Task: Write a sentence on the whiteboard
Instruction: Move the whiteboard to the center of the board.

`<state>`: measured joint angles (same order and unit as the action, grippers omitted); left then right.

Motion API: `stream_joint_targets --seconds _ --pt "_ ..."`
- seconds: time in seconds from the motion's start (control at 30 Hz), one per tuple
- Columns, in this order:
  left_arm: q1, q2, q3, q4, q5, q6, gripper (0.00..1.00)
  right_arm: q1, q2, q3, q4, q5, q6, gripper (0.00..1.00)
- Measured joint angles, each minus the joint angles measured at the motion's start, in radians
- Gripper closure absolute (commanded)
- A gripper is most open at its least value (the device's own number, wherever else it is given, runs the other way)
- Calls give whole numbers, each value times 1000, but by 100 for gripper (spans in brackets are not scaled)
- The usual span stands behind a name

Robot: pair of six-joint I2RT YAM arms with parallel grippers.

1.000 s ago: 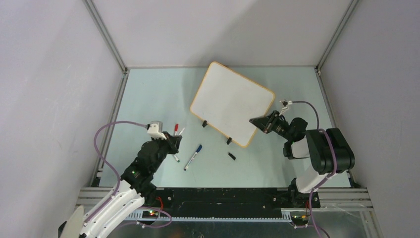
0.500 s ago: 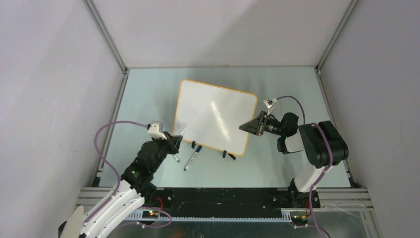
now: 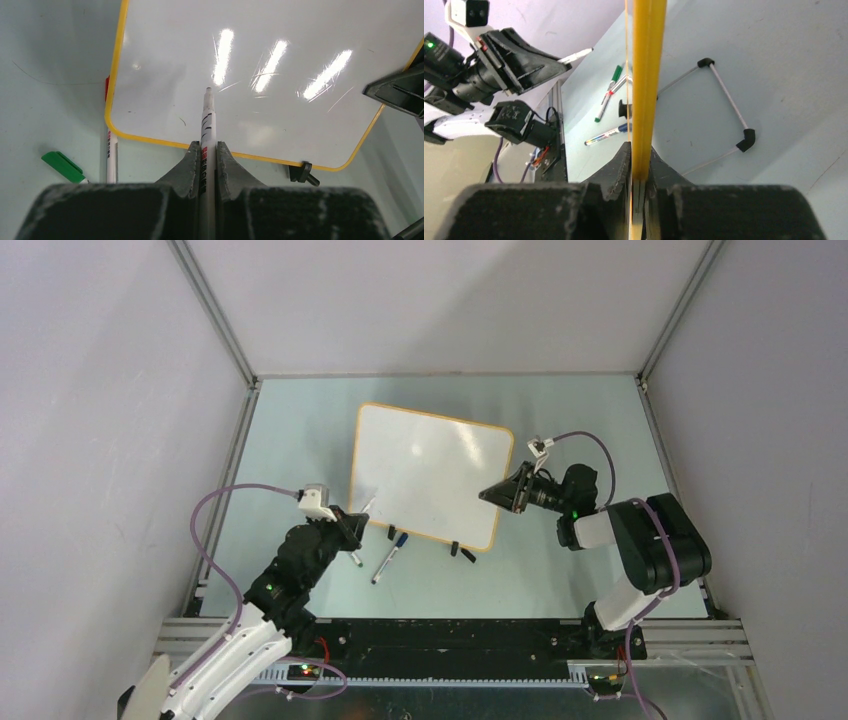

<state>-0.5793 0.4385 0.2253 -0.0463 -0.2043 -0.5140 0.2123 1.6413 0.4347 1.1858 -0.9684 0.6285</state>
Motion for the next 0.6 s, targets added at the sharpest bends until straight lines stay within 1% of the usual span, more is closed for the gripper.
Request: stream_joint_targets --seconds 0.07,0.1,0.13,0.17,0.23,0.27,0.3,0.33,0.37,0.4,0.47,0.57,0.6 --pt "0 0 0 0 0 0 100 4 -10 0 -13 15 -18 87" --pt "0 0 0 0 0 0 100 4 -11 0 -16 23 -27 87" --pt "0 0 0 0 1 0 100 3 -11 0 -22 23 -28 84" --pt "0 0 0 0 1 0 100 2 -11 0 -26 21 -26 69" --pt "0 0 0 0 2 0 100 0 -11 0 -27 23 -17 61" --pt "0 0 0 0 2 0 100 -3 -9 0 -27 25 -16 60" --pt "0 0 0 0 2 0 100 -8 -8 0 -27 26 -15 56" --pt "0 0 0 0 2 0 100 -16 -8 0 -27 30 -13 46" --pt "0 0 0 0 2 0 100 -19 -8 0 -27 32 -11 41" --pt "0 0 0 0 2 0 100 -24 -8 0 -27 35 -6 33" --pt "0 0 0 0 2 0 100 -29 -8 0 -31 42 -1 23" --pt "0 0 0 0 2 0 100 -29 -8 0 -34 47 0 17" --pt "0 0 0 0 2 0 100 -29 -9 0 -37 48 0 13"
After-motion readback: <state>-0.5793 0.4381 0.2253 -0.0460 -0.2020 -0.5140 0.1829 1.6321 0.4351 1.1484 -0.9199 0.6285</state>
